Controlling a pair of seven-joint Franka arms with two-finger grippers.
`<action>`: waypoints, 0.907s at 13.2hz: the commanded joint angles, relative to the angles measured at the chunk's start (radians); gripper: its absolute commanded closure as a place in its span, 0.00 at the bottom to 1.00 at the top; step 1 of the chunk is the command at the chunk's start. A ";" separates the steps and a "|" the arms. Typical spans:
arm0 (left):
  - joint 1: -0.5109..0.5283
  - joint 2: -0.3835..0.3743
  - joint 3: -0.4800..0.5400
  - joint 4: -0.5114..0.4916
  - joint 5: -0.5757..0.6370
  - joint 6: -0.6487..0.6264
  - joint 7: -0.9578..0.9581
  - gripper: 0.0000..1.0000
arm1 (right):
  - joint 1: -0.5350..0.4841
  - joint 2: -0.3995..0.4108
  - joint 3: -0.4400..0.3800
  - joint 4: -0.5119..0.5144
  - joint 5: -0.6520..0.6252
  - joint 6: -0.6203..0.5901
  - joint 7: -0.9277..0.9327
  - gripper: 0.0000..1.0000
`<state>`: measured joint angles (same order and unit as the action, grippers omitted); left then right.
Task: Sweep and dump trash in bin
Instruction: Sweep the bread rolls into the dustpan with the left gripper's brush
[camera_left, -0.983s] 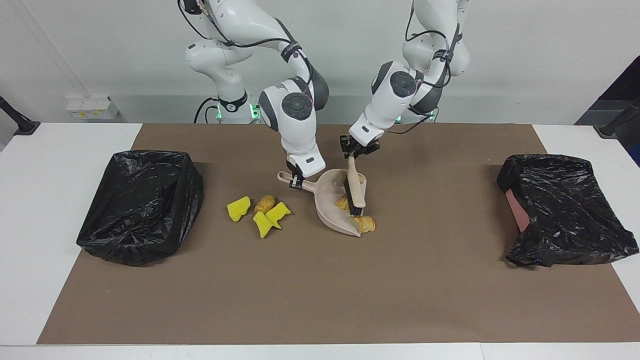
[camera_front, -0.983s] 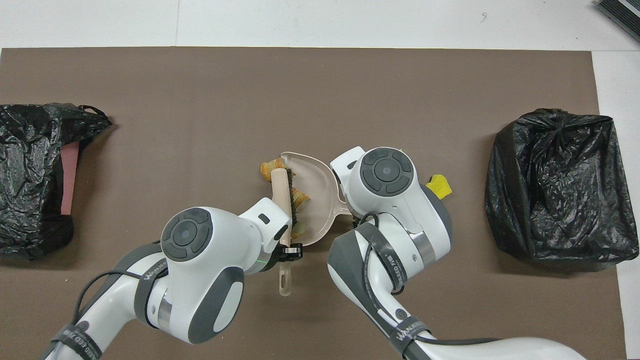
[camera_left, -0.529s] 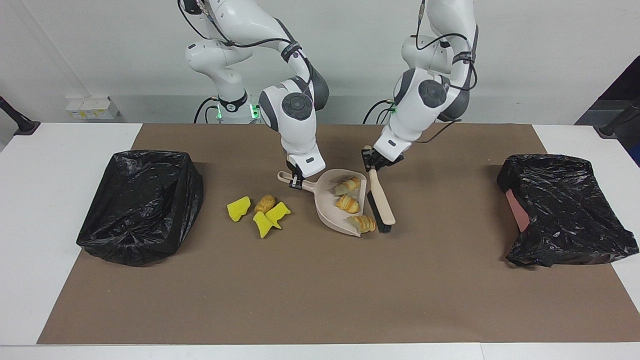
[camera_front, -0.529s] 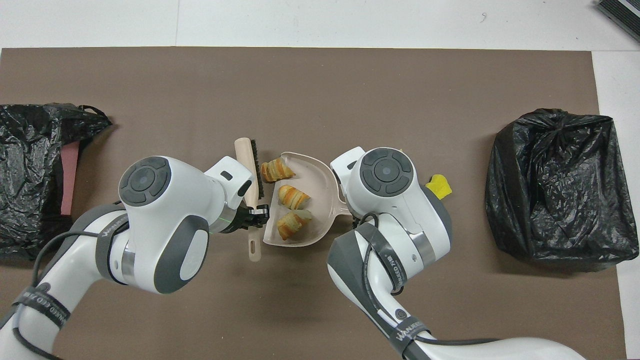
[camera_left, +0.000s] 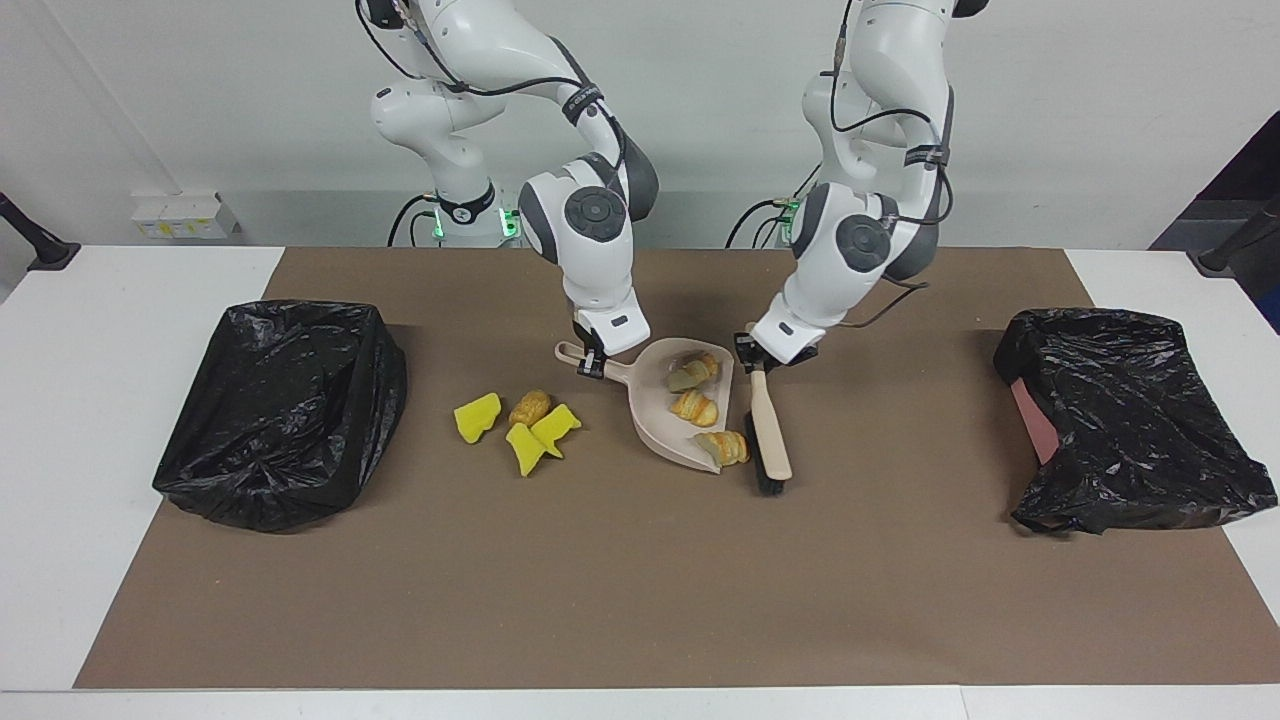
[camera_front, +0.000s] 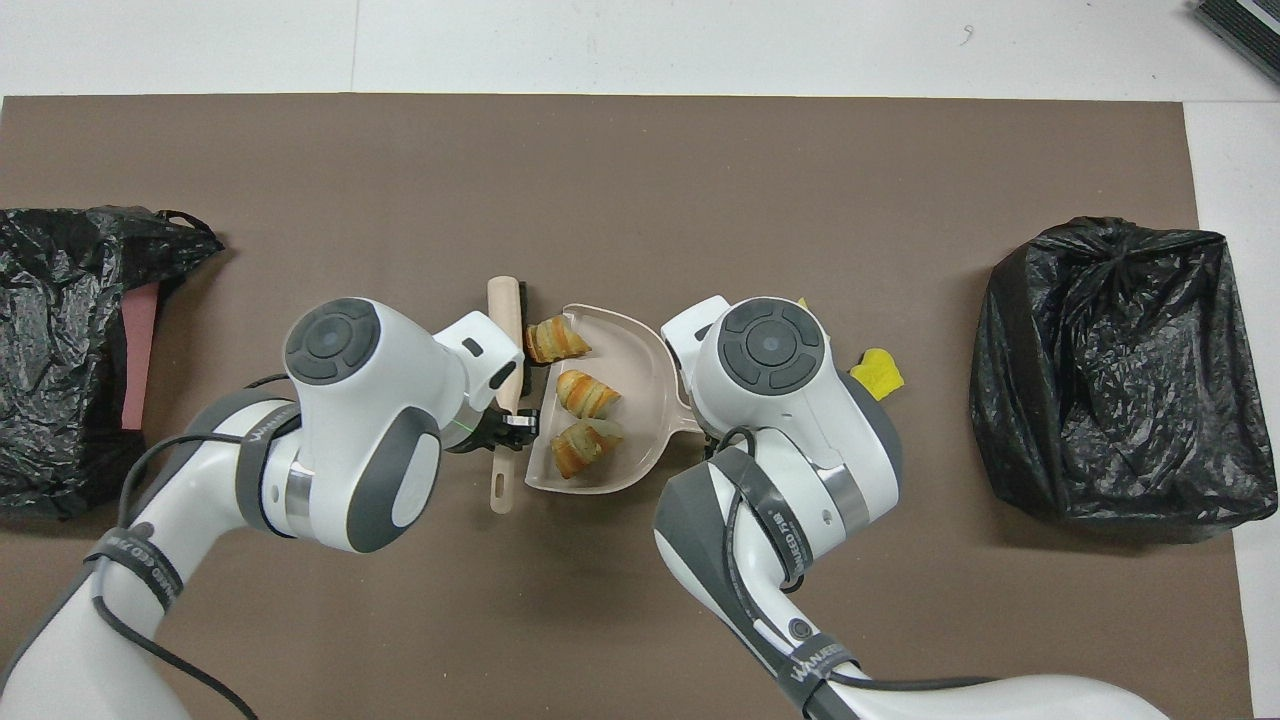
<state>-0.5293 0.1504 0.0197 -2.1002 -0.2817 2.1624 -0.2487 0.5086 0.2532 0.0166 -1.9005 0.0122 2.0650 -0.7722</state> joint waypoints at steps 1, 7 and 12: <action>-0.087 -0.014 0.008 0.002 0.018 -0.022 0.000 1.00 | 0.001 -0.012 0.005 -0.023 -0.012 0.021 0.041 1.00; -0.011 -0.058 0.034 0.023 0.102 -0.104 -0.043 1.00 | 0.001 -0.012 0.005 -0.023 -0.012 0.021 0.041 1.00; 0.100 -0.117 0.034 0.016 0.128 -0.170 -0.154 1.00 | -0.062 -0.075 0.003 -0.012 -0.011 -0.040 0.024 1.00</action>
<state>-0.4405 0.0715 0.0632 -2.0774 -0.1770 2.0314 -0.3184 0.4929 0.2380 0.0152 -1.9001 0.0123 2.0592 -0.7677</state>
